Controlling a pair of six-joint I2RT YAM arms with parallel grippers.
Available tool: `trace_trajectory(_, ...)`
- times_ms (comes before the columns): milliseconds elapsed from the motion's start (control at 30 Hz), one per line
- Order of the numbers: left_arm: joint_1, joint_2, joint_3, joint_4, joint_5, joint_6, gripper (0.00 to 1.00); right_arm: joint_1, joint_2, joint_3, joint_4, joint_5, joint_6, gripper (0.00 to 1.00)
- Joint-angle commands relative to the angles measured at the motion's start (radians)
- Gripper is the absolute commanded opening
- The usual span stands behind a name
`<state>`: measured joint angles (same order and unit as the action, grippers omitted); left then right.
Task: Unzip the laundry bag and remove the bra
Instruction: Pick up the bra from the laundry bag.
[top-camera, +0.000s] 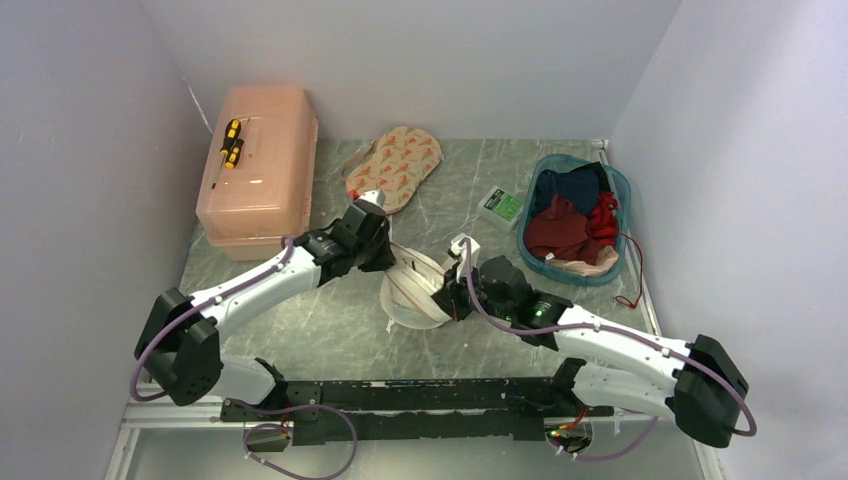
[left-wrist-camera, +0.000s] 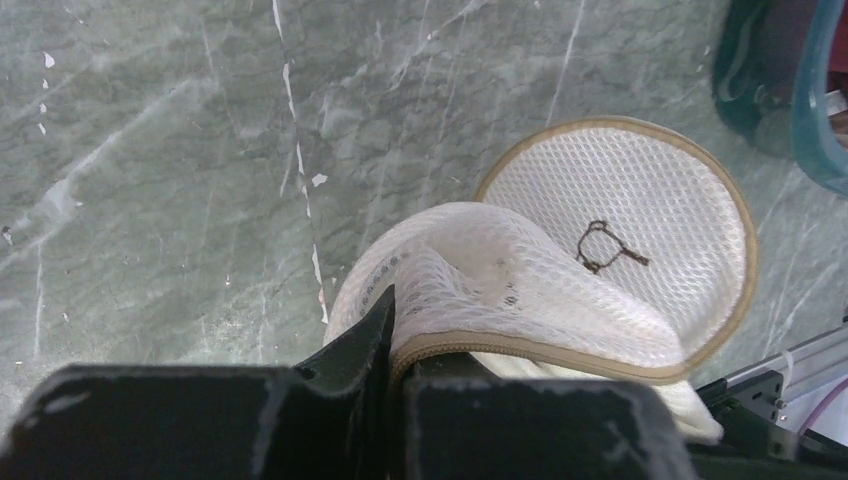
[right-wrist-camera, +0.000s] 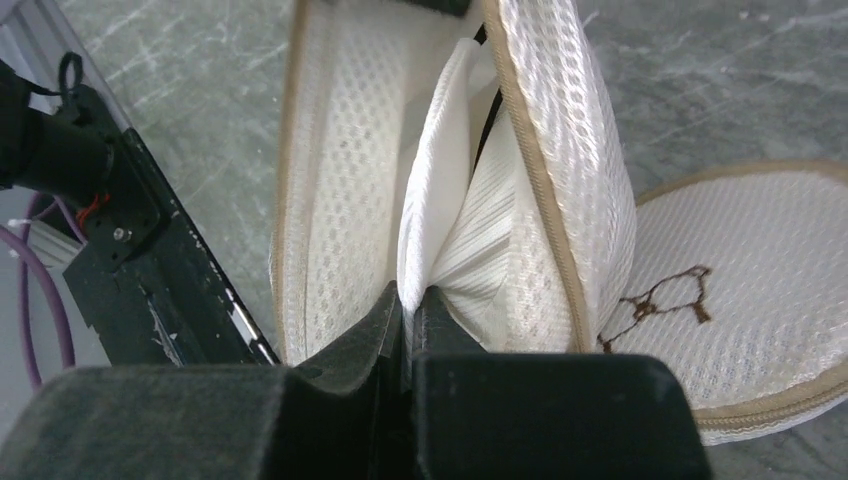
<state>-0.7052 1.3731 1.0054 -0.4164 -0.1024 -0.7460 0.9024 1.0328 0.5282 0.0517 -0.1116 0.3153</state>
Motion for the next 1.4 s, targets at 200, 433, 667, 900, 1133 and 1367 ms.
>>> trace_trajectory(200,0.02,0.076,-0.046,0.044,0.027,-0.032,0.07,0.015,-0.21,-0.083,0.221,0.12,0.011,0.0)
trace_trajectory(433,0.02,0.041,-0.142,0.143,0.084,-0.036,0.07,0.016,-0.276,-0.167,0.355,0.284,0.115,0.0)
trace_trajectory(667,0.02,0.027,-0.2,0.189,0.093,-0.031,0.09,0.014,-0.303,-0.221,0.466,0.332,0.17,0.0)
trace_trajectory(900,0.02,0.002,-0.249,0.236,0.102,-0.02,0.13,-0.001,-0.399,-0.292,0.531,0.384,0.239,0.0)
trace_trajectory(1133,0.02,0.019,-0.277,0.281,0.136,-0.022,0.14,-0.042,-0.424,-0.289,0.552,0.36,0.367,0.0)
trace_trajectory(1367,-0.014,0.036,-0.304,0.353,0.171,-0.005,0.18,-0.079,-0.401,-0.235,0.494,0.333,0.471,0.0)
